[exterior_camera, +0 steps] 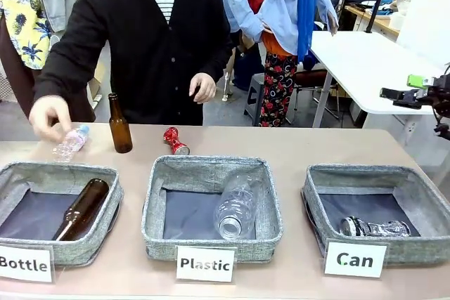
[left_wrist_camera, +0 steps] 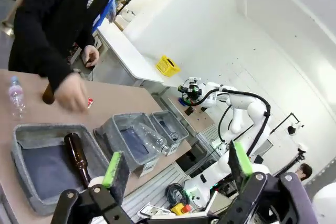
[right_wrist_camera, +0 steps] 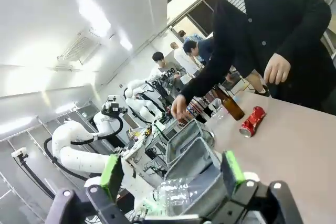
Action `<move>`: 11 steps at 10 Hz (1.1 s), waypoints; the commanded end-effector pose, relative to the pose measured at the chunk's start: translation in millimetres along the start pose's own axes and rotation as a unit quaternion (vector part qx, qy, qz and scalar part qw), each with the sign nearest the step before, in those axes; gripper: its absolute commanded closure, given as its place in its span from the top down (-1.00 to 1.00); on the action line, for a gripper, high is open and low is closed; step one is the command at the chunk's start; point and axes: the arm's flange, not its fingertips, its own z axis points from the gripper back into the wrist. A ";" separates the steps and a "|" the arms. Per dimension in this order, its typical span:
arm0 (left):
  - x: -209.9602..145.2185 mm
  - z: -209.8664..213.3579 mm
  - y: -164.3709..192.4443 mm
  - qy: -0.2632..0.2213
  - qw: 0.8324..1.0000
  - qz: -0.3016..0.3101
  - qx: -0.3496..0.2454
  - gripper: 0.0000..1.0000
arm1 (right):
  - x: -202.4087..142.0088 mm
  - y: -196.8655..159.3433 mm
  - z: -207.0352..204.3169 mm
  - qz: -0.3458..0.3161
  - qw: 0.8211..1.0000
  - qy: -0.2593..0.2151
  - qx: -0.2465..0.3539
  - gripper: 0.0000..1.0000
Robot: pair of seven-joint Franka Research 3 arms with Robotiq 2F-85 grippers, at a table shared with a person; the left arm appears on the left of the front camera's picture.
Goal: Sort the can waste into the basket.
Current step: Pick up the can waste from the table and place it in the right Fabric basket.
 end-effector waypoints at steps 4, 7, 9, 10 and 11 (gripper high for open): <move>-29.0 -127.6 63.3 0.200 0.978 0.043 0.033 1.00 | 3.0 1.5 2.6 0.011 1.000 0.011 -0.003 1.00; -57.2 -171.9 90.9 0.229 0.970 0.054 0.064 1.00 | -12.8 -5.8 -3.2 -0.198 0.970 0.057 -0.129 1.00; -44.3 -159.8 84.0 0.231 0.970 0.067 0.043 1.00 | -26.5 -5.3 -11.4 -0.249 0.943 0.119 -0.187 1.00; -44.3 -159.8 84.0 0.231 0.970 0.067 0.043 1.00 | -28.2 -4.0 -15.6 -0.240 0.942 0.123 -0.198 1.00; -44.3 -159.8 84.0 0.231 0.970 0.067 0.043 1.00 | -25.4 -6.1 -21.6 -0.209 0.955 0.103 -0.184 1.00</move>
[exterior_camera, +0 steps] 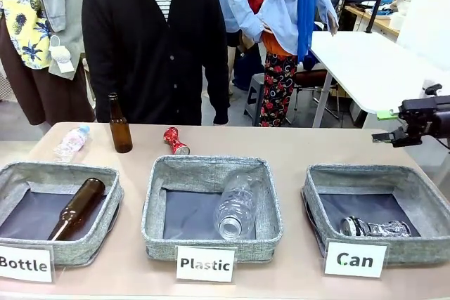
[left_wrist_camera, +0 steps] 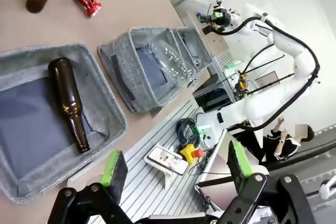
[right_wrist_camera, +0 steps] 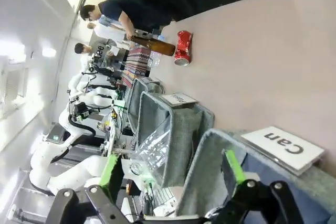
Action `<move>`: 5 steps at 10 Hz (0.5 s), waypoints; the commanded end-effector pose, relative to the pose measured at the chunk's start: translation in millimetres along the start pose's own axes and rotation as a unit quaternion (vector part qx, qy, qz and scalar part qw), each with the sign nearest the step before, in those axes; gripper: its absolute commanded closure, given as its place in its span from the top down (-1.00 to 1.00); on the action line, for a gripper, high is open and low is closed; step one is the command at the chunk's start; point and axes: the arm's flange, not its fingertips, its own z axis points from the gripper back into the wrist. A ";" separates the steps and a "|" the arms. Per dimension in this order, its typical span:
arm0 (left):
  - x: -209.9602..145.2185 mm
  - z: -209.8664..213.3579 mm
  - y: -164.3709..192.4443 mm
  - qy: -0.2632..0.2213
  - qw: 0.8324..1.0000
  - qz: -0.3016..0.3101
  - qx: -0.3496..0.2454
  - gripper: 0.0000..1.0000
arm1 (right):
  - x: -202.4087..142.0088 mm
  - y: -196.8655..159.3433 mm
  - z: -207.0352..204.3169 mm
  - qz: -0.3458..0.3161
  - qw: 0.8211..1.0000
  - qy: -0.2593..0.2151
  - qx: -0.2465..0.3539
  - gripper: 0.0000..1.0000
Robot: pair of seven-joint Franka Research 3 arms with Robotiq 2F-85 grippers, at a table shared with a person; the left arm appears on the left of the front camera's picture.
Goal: Sort the can waste into the basket.
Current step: Pick up the can waste from the table and place it in the right Fabric basket.
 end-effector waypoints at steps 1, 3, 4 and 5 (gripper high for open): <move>-0.8 3.5 -3.2 0.009 1.000 0.006 -0.003 1.00 | -0.9 -9.1 8.9 -0.001 1.000 -0.011 0.005 1.00; -0.8 3.5 -3.2 0.009 1.000 0.006 -0.003 1.00 | -0.9 -9.1 8.9 -0.001 1.000 -0.011 0.005 1.00; -0.8 3.5 -3.2 0.009 1.000 0.006 -0.003 1.00 | -0.9 -9.1 8.9 -0.001 1.000 -0.011 0.005 1.00; -0.8 3.5 -3.2 0.009 1.000 0.006 -0.003 1.00 | -0.9 -9.1 8.9 -0.001 1.000 -0.011 0.005 1.00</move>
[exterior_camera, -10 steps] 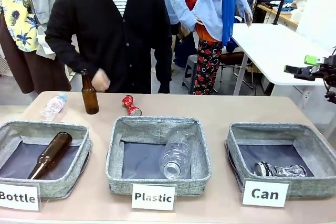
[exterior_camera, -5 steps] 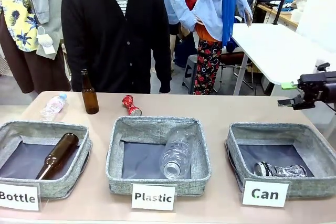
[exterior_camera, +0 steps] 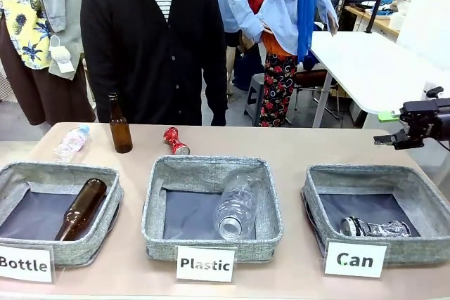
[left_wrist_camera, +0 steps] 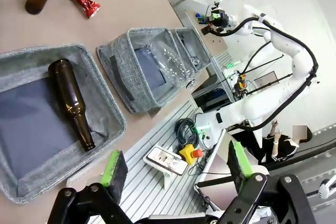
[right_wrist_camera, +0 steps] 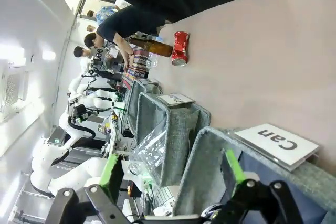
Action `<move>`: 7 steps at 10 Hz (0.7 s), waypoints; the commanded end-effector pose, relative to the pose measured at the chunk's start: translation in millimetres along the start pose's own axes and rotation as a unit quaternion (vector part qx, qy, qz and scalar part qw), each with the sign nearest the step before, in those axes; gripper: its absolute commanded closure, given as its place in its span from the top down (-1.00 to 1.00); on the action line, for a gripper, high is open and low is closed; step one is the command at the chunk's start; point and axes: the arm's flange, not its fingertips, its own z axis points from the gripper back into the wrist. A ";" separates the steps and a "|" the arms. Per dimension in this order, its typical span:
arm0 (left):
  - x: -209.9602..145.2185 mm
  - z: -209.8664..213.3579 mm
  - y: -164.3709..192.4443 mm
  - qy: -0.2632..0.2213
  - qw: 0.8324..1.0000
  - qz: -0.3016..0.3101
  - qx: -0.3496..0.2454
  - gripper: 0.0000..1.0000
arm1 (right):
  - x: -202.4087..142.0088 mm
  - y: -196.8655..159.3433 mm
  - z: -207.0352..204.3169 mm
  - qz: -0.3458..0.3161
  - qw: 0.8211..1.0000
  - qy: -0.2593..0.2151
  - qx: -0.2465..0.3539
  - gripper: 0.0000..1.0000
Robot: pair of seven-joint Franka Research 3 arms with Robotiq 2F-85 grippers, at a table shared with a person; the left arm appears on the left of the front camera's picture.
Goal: Sort the can waste into the basket.
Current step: Pick up the can waste from the table and place it in the right Fabric basket.
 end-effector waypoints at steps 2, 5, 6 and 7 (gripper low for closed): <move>-1.5 2.6 -2.3 0.009 1.000 0.007 -0.001 1.00 | 2.3 1.8 0.6 0.010 1.000 -0.003 0.007 1.00; 17.7 -14.0 -21.8 0.028 0.997 -0.009 0.068 1.00 | 2.3 1.8 0.6 0.010 1.000 -0.003 0.007 1.00; 53.0 -38.8 -32.7 0.049 0.990 0.009 0.128 1.00 | 2.3 1.8 0.6 0.010 1.000 -0.003 0.007 1.00; 89.6 -66.9 -41.5 0.092 0.983 0.004 0.159 1.00 | 2.3 1.8 0.6 0.010 1.000 -0.003 0.007 1.00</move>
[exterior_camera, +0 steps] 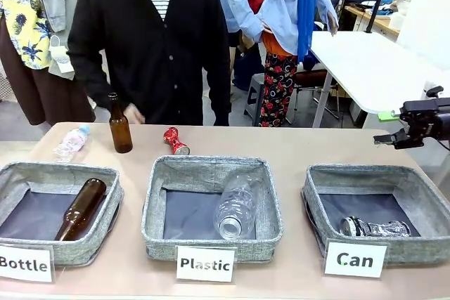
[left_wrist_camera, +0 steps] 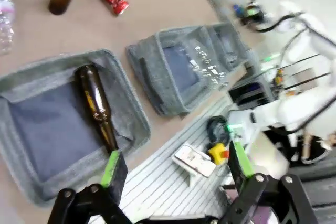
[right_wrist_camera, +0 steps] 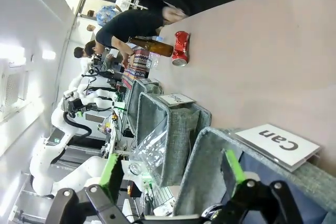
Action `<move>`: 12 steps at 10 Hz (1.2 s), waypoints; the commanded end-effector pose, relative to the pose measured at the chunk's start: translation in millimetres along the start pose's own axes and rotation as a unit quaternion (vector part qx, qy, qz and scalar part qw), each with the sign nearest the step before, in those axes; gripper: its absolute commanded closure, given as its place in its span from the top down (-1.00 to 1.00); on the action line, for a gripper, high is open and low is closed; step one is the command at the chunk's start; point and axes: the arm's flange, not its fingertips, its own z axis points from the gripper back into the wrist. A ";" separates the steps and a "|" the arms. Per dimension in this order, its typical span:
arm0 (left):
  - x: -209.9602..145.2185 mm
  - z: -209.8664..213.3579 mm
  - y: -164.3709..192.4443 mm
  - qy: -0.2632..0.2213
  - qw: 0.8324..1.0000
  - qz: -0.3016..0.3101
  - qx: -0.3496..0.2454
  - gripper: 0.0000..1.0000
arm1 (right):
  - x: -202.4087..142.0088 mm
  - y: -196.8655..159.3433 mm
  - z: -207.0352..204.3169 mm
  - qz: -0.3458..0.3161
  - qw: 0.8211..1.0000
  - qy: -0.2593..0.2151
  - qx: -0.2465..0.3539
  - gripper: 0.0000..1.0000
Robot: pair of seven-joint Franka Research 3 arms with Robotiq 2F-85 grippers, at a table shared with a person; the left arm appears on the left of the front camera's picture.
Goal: Sort the can waste into the basket.
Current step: Pick up the can waste from the table and place it in the right Fabric basket.
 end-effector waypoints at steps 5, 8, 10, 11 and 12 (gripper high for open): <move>69.4 37.7 6.6 0.010 0.996 0.087 0.032 1.00 | 1.6 0.9 0.9 0.008 1.000 -0.003 0.006 1.00; -52.2 158.3 35.9 -0.182 0.975 0.130 -0.012 1.00 | 1.6 0.9 0.9 0.008 1.000 -0.003 0.006 1.00; -78.2 153.4 67.5 -0.200 0.966 0.163 -0.033 1.00 | 1.6 0.9 0.9 0.008 1.000 -0.003 0.006 1.00; -76.1 151.0 77.3 -0.197 0.965 0.169 -0.047 1.00 | 1.6 0.9 0.9 0.008 1.000 -0.003 0.006 1.00; -64.4 148.8 74.2 -0.196 0.965 0.168 -0.034 1.00 | 1.6 0.9 0.9 0.008 1.000 -0.003 0.006 1.00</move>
